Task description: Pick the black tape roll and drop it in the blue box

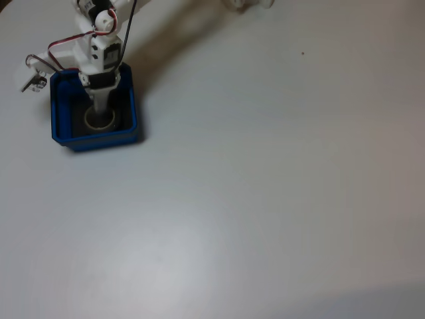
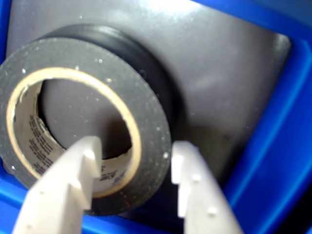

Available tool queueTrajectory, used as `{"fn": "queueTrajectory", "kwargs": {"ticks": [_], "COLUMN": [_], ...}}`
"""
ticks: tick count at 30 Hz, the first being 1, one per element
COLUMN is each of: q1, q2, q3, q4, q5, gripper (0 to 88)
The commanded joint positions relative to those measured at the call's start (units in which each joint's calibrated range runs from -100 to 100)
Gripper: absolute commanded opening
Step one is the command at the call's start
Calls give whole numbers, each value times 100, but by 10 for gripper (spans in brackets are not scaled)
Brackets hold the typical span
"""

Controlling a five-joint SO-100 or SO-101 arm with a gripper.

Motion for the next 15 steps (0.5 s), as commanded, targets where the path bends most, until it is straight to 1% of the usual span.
{"fn": "queueTrajectory", "kwargs": {"ticks": [1, 4, 8, 15], "q1": [-58, -58, -58, -166], "q2": [-229, -371, -756, -1492], "q3": [-358, -376, -358, -349], "q4": [-98, -82, -24, 1], "q5": [28, 28, 28, 28], "gripper": [126, 99, 0, 7]}}
